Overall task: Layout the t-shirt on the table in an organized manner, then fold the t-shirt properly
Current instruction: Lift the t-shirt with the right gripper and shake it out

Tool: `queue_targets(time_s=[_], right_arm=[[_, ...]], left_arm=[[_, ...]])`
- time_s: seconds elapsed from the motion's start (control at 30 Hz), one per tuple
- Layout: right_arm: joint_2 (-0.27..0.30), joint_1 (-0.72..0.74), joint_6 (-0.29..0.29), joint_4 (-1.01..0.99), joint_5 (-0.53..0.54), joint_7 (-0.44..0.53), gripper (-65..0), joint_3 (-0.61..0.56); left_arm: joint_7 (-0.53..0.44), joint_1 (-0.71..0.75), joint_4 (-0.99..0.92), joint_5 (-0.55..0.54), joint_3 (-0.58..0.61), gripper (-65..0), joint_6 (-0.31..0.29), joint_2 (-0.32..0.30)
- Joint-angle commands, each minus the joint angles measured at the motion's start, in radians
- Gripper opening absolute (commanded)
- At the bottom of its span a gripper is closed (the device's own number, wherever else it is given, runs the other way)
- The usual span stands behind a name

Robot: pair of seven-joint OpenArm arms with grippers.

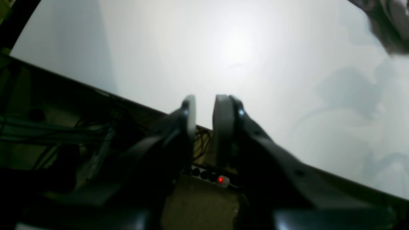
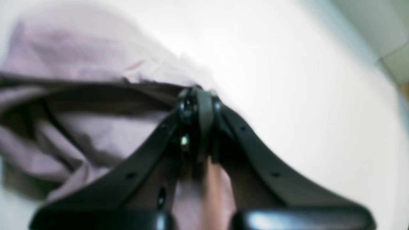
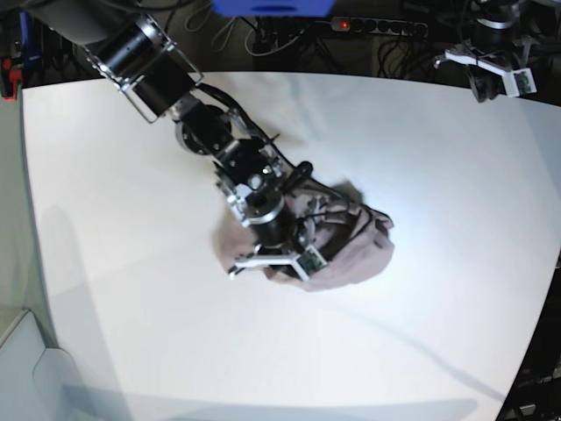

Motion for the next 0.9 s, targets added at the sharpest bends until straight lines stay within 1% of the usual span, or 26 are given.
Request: queue_targets(time_s=[0.0,0.1,0.3,0.4,0.47,0.57,0.7,0.87], right_arm=[[-0.006,0.025,-0.006,0.060,-0.011,0.036,-65.0,0.016],[0.007,-0.001,-0.006,0.203,-0.011,0.036,-65.0,0.077],[0.007,-0.015,-0.006,0.466,-0.011,0.034,-65.0,0.169],[0.002,-0.002,-0.006,0.568,-0.013,0.030,-65.0,0.240],[0.002,0.033,-0.006,0.632,-0.013,0.007,-65.0,0.286],[0.002,0.119,-0.006,0.692,-0.013,-0.053,-65.0,0.360],[0.008,0.283,-0.006,0.697,-0.013,-0.124,-65.0,0.429],[0.005,0.492,-0.006,0.695,-0.011,-0.208,-65.0,0.439]], left_arm=[[-0.022,0.008,0.018,-0.001,-0.005,-54.5,0.005,-0.007],[-0.022,-0.006,0.018,-0.001,-0.005,-54.5,0.005,-0.007],[-0.020,-0.012,0.018,-0.001,-0.005,-54.5,0.005,-0.005],[-0.020,-0.034,0.018,-0.002,-0.005,-54.5,0.005,-0.008],[-0.020,-0.038,0.018,-0.002,-0.005,-54.5,0.005,-0.010],[-0.020,-0.041,0.018,-0.002,-0.004,-54.5,0.005,-0.010],[-0.020,-0.069,0.018,-0.002,-0.002,-54.5,0.003,-0.012],[0.029,-0.101,0.018,-0.002,-0.002,-54.5,0.003,-0.012]])
